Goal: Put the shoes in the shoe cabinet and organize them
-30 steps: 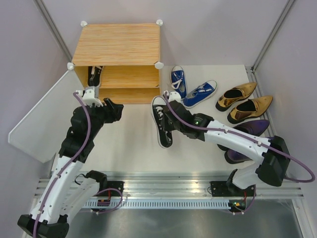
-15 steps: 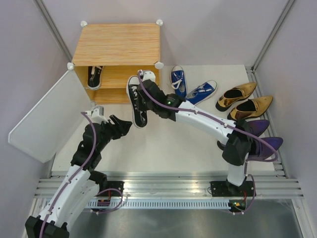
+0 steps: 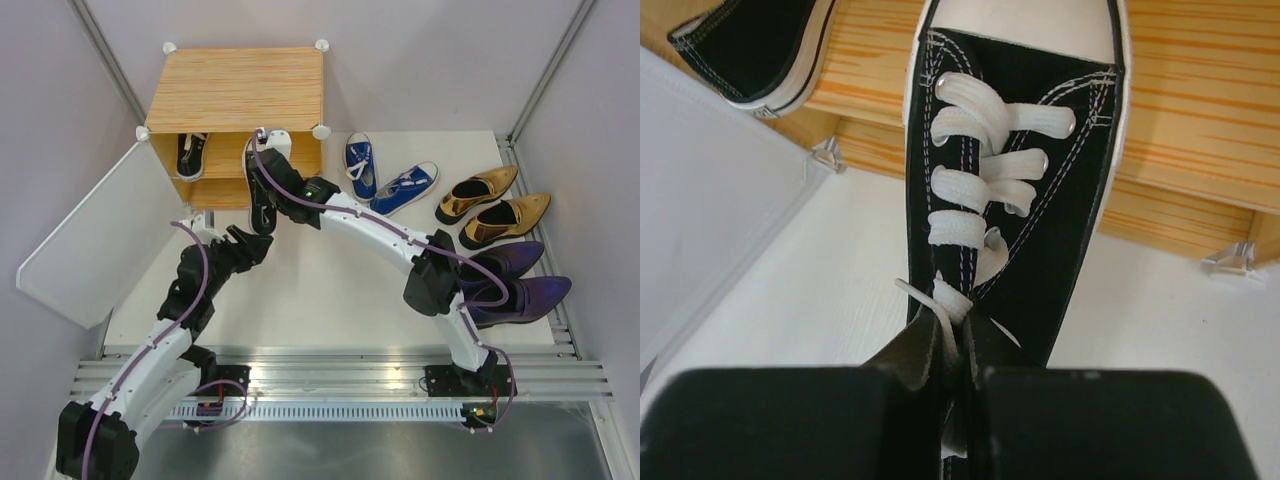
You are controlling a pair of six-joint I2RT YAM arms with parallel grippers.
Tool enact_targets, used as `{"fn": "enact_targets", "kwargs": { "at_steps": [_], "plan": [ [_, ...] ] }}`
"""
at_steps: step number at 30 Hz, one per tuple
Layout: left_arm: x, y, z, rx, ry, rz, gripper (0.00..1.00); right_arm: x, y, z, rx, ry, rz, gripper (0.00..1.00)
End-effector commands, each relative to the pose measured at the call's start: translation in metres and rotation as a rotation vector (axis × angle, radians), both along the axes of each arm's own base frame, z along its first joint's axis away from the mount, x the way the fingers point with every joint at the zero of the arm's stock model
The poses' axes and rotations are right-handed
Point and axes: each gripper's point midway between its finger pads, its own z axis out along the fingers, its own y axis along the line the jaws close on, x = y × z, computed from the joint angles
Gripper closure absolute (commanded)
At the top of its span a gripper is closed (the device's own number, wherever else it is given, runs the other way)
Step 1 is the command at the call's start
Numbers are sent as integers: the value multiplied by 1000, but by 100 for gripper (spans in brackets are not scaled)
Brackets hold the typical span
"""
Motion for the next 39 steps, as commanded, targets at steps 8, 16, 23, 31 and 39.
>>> {"fn": "enact_targets", "kwargs": {
  "at_steps": [8,16,23,31,39],
  "plan": [
    [35,-7,8,-27,-56,36,28,44,5,62,199,-113,-83,99],
    [69,-21,20,-33,-108,10,30,62,0,54,202,-120,-95,99],
    [91,-33,15,-42,-105,-12,32,72,0,51,210,-132,-81,83],
    [104,-35,22,-35,-116,-7,34,74,-7,59,211,-142,-69,33],
    [98,-25,39,20,-144,18,31,47,-10,78,238,-113,28,33]
  ]
}}
